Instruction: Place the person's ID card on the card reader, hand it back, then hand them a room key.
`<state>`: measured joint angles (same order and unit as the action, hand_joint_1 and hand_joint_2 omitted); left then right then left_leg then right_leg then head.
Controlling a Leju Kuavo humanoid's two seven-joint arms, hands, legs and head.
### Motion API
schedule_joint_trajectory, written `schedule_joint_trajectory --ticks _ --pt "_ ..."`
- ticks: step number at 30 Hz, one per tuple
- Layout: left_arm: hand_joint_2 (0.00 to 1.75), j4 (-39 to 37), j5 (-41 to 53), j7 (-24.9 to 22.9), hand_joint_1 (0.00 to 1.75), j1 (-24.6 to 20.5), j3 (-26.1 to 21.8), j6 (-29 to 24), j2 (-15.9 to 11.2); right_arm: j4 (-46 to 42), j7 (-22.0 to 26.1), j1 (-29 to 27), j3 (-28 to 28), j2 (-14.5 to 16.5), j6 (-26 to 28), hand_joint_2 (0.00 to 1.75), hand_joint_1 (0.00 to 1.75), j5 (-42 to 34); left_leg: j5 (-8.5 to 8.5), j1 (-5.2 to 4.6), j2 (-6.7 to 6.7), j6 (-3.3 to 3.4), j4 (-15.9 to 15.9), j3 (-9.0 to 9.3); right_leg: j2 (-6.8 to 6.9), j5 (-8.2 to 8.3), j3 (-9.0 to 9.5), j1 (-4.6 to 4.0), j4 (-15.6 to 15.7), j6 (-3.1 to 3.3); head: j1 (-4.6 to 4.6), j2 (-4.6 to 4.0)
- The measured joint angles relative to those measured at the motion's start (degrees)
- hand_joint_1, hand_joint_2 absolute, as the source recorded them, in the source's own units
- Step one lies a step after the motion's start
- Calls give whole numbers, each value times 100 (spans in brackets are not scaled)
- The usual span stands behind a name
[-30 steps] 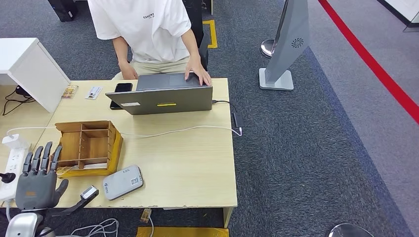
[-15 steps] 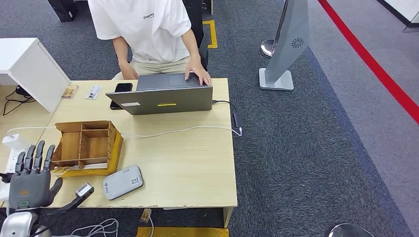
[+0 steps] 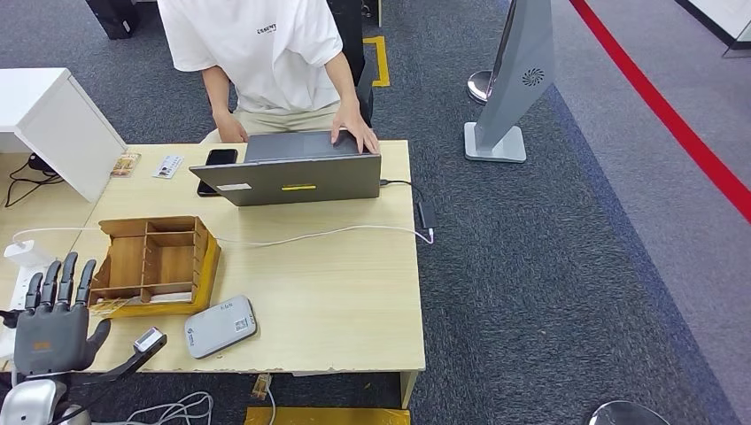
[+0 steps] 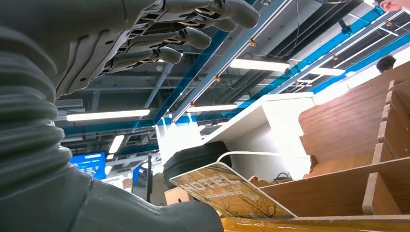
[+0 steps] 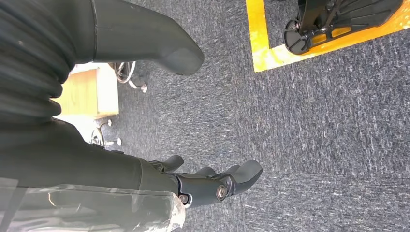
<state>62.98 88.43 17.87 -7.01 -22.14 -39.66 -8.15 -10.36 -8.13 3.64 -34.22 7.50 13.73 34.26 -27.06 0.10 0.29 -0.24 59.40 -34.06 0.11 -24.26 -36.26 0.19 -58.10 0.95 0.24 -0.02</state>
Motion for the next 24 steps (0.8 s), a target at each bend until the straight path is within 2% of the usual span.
schedule_joint_trajectory --ticks 14,24 --pt "175 -61 2 -78 0 -37 -6 1 -59 0 -1 0 -3 0 0 175 0 38 0 0 0 0 0 0 0 0 0 0 0 0 -1 0" --pt "175 -242 48 45 0 -137 -170 0 -103 -21 -6 -1 -3 0 -17 175 0 49 2 0 0 -2 0 0 0 2 0 -1 0 2 -1 0"
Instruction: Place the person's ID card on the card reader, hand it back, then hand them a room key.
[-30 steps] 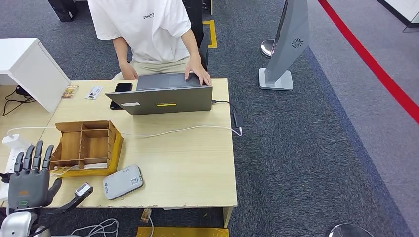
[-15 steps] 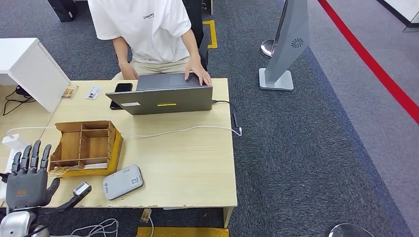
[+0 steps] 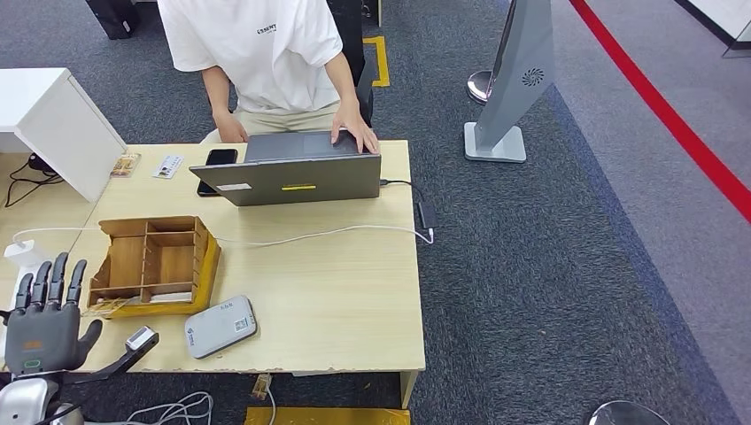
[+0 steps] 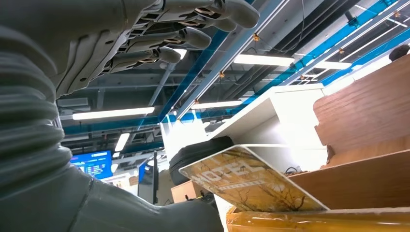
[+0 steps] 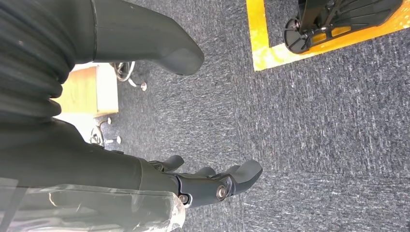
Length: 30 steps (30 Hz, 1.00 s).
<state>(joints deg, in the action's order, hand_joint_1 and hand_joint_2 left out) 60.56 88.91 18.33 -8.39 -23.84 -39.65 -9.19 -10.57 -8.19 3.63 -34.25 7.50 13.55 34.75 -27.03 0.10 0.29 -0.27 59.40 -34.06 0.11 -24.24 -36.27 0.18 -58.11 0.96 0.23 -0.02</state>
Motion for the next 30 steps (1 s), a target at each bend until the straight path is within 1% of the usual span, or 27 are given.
schedule_joint_trajectory --ticks 11,20,24,30 --pt "175 -209 -36 -208 0 -5 -9 0 -1 1 21 1 -93 2 0 175 0 72 0 0 0 0 0 0 0 0 0 0 0 0 -1 0" --pt "175 -386 -40 -217 0 -16 -8 0 -1 1 23 1 -110 2 -2 175 0 79 1 0 0 0 0 1 0 3 0 0 0 3 0 0" --pt "175 -451 -40 -218 175 -25 -8 1 -2 1 24 1 -111 2 -5 175 0 80 1 0 0 0 0 1 0 3 0 0 0 3 -1 0" --pt "175 -583 -67 -213 175 -80 -8 -1 -4 1 32 1 -111 2 -11 175 0 75 3 0 0 2 0 0 0 4 0 0 0 5 0 0"
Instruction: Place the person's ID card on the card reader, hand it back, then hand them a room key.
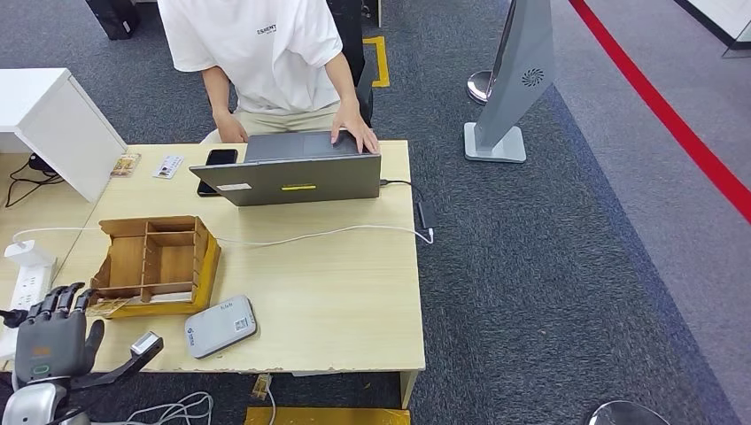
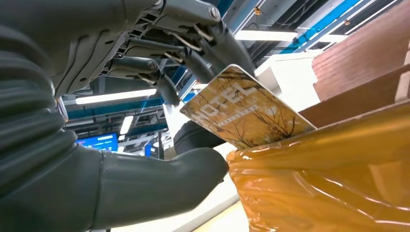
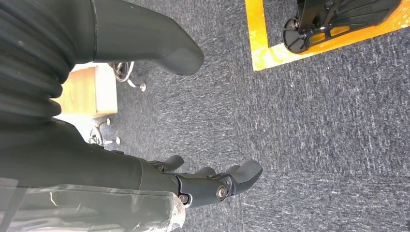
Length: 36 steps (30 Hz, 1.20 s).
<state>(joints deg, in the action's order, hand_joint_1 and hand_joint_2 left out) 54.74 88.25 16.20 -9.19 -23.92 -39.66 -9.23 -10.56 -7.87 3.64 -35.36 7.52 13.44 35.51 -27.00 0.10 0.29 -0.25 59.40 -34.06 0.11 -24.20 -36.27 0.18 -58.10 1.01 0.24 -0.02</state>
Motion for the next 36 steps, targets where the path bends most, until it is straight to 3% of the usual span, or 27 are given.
schedule_joint_trajectory --ticks 36 --pt "175 -230 -195 229 175 -109 -8 -16 -55 0 144 0 -59 8 -77 175 0 -11 6 0 2 -3 0 1 0 5 0 0 0 4 0 0"
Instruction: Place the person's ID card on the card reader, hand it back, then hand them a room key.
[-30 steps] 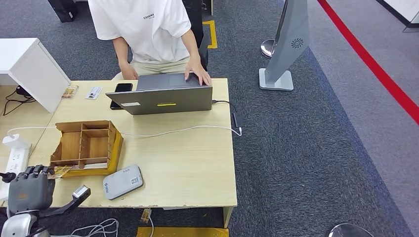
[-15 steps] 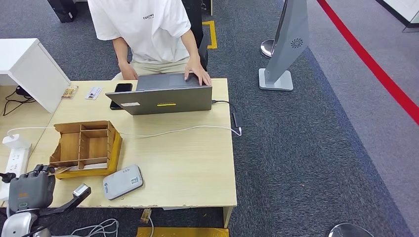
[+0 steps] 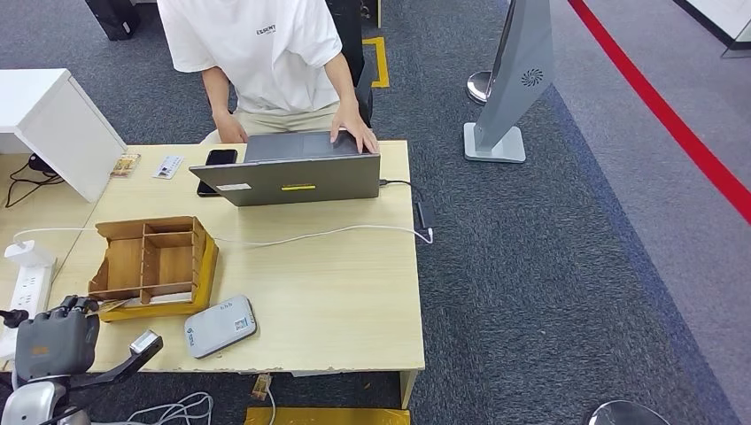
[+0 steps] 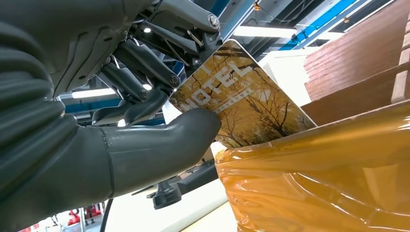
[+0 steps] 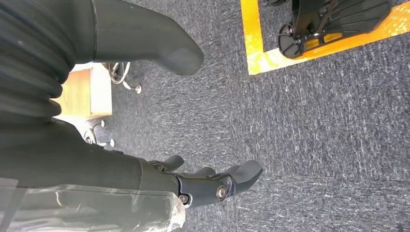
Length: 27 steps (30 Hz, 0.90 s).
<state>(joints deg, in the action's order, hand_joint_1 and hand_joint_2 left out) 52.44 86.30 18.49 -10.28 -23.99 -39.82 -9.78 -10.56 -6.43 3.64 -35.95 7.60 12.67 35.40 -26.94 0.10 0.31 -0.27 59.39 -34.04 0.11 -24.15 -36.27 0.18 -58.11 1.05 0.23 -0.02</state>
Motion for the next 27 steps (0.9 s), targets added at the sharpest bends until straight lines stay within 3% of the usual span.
schedule_joint_trajectory --ticks 3,5,7,12,21,24,27 --pt "175 220 -352 623 175 69 -85 -5 147 0 20 0 -63 7 1 175 0 -18 3 -1 0 0 0 0 0 2 -1 0 0 -1 2 0" --pt "175 814 -774 1391 175 268 -165 -23 464 0 27 -2 -121 13 2 175 0 -51 4 -2 -2 1 1 -3 1 4 -2 2 1 -6 1 0" --pt "175 1562 -980 1586 175 609 -41 -42 747 0 27 3 -185 23 3 175 0 -67 -1 -3 4 5 1 -4 -3 5 -2 3 4 -10 -4 0" --pt "175 3136 -1058 126 175 1336 940 -48 903 0 38 -9 -338 47 1 175 0 -69 -6 -4 3 14 3 -12 -1 5 -7 3 12 -22 -2 0" --pt "175 4484 -903 -186 175 1717 2122 -44 930 0 44 3 -514 75 -17 175 0 -74 4 -3 -4 18 3 -17 8 12 -7 2 12 -19 -1 0" --pt "175 4681 -751 -411 175 1587 2356 -10 922 0 -1 7 -522 78 -27 175 0 1 14 -3 -10 18 3 -17 11 15 -8 1 12 -21 1 0" --pt "175 4608 -410 -772 175 1100 2477 81 872 -1 -25 12 -520 78 -100 175 0 159 31 -3 -23 16 3 -26 23 28 -18 1 12 -22 1 0"
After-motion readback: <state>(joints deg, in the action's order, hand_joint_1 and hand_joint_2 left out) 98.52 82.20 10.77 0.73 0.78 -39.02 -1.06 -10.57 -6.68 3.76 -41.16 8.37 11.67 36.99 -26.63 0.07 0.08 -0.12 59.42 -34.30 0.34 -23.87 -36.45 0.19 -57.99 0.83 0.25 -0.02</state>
